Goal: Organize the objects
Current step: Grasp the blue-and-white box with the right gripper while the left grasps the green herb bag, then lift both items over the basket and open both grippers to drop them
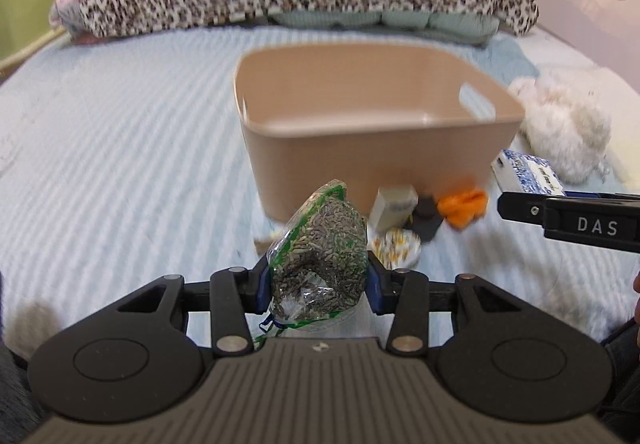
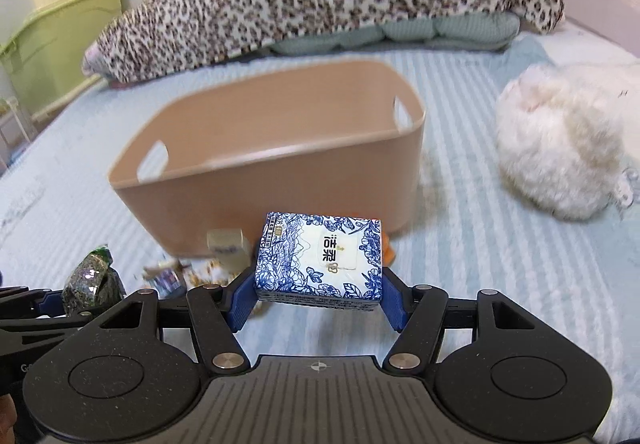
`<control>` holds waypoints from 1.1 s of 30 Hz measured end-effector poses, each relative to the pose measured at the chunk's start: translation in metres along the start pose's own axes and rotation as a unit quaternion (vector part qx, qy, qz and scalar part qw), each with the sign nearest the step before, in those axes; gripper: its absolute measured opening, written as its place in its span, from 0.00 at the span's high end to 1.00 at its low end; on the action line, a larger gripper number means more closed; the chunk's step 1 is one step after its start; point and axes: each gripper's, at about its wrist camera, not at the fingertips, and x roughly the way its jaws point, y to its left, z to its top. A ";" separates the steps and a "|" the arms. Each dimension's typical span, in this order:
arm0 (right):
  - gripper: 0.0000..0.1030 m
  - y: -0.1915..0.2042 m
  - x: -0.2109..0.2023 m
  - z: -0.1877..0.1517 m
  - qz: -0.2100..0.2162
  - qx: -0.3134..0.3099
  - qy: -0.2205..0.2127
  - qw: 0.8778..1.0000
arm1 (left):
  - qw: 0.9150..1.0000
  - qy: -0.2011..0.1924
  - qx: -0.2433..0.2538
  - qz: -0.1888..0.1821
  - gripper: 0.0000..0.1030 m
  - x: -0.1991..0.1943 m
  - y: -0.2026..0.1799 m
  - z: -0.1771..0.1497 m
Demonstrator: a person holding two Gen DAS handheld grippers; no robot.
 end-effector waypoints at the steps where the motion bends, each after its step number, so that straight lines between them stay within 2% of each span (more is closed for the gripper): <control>1: 0.41 -0.001 -0.005 0.003 0.000 0.000 -0.008 1.000 | 1.000 -0.009 0.001 0.000 0.55 -0.004 0.000 0.005; 9: 0.41 -0.004 -0.022 0.045 -0.003 -0.007 -0.066 0.998 | 0.998 -0.067 0.012 0.014 0.55 -0.011 -0.002 0.045; 13: 0.41 -0.003 -0.018 0.068 -0.004 -0.012 -0.089 0.996 | 0.996 -0.087 0.009 0.013 0.55 -0.002 -0.001 0.066; 16: 0.41 -0.002 -0.006 0.084 -0.005 -0.017 -0.090 0.996 | 0.996 -0.090 0.020 0.017 0.55 0.012 -0.007 0.082; 19: 0.41 -0.003 0.014 0.096 -0.006 -0.021 -0.078 0.997 | 0.996 -0.082 0.032 0.025 0.55 0.034 -0.011 0.095; 24: 0.41 -0.003 0.055 0.108 -0.013 -0.027 -0.042 0.999 | 0.998 -0.046 0.040 0.035 0.55 0.080 -0.015 0.107; 28: 0.41 0.002 0.080 0.105 -0.023 -0.043 -0.021 0.999 | 0.996 -0.044 0.061 0.052 0.55 0.098 -0.021 0.106; 33: 0.41 0.001 0.097 0.099 -0.024 -0.047 0.004 0.999 | 0.997 -0.009 0.069 0.042 0.55 0.117 -0.023 0.097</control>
